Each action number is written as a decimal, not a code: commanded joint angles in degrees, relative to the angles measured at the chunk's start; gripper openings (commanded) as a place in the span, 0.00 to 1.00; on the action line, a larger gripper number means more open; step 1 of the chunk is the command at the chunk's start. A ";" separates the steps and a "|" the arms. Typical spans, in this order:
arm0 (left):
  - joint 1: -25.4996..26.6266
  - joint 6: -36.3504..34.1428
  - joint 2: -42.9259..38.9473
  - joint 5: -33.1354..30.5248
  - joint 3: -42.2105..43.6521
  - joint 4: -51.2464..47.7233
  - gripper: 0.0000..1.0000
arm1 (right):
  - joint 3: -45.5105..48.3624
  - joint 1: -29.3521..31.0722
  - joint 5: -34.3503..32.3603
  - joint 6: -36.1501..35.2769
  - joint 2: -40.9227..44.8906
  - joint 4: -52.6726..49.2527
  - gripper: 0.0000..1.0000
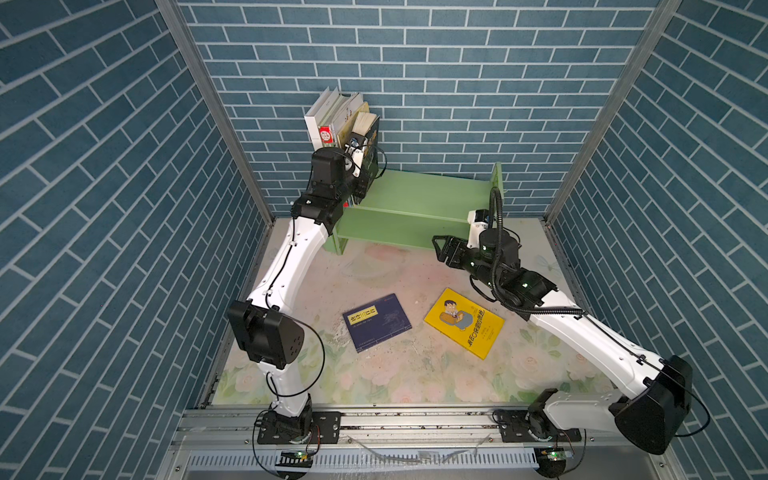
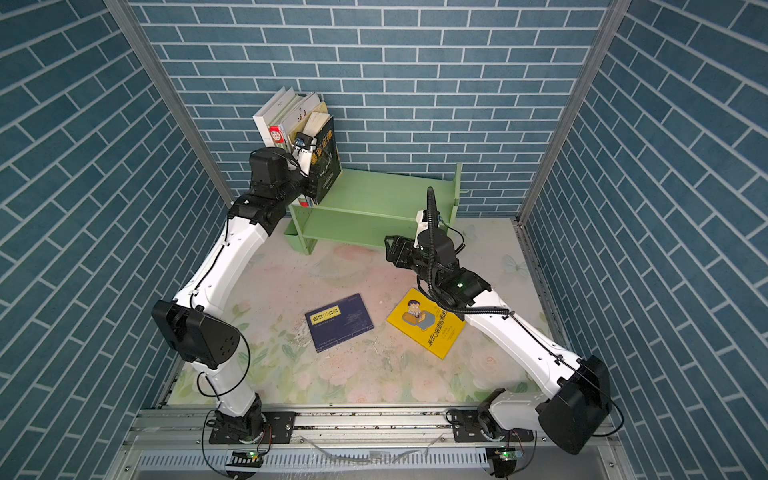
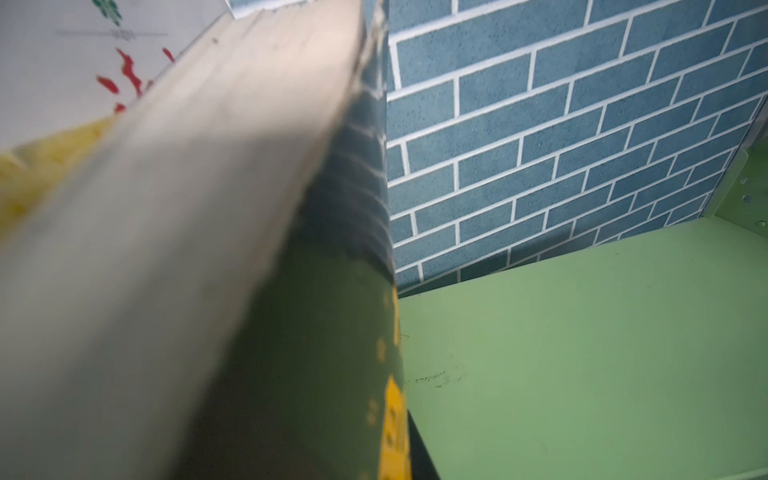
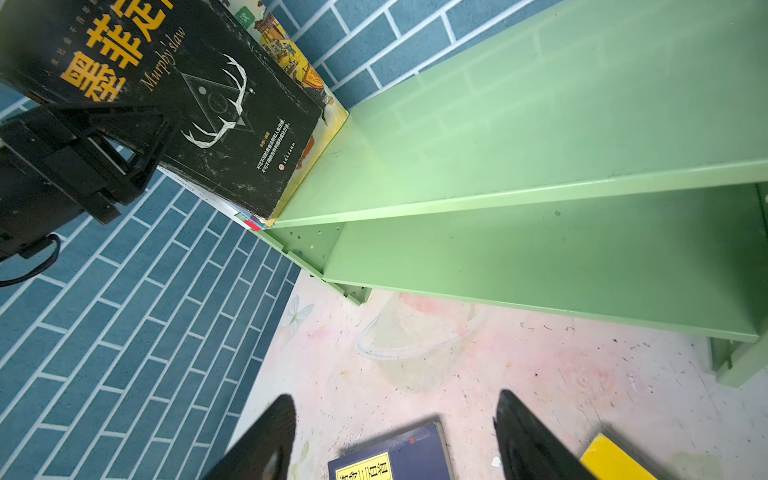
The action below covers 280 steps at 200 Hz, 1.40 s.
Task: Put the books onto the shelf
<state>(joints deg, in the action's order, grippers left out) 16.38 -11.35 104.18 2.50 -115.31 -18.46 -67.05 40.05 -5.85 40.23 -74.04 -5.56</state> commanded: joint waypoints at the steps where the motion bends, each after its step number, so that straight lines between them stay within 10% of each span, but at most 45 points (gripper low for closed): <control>1: -0.21 1.86 0.37 1.19 -3.93 1.52 0.05 | 0.68 -0.41 -0.75 0.95 0.30 -0.24 0.76; 280: -0.24 3.21 7.62 -3.20 -15.06 -7.93 0.08 | 3.68 -3.33 -0.48 3.89 1.09 -1.06 0.76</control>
<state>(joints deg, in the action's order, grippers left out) 16.36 -8.75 110.78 1.02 -126.78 -26.85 -63.88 37.04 -5.82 42.24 -74.02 -5.78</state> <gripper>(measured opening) 0.185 0.760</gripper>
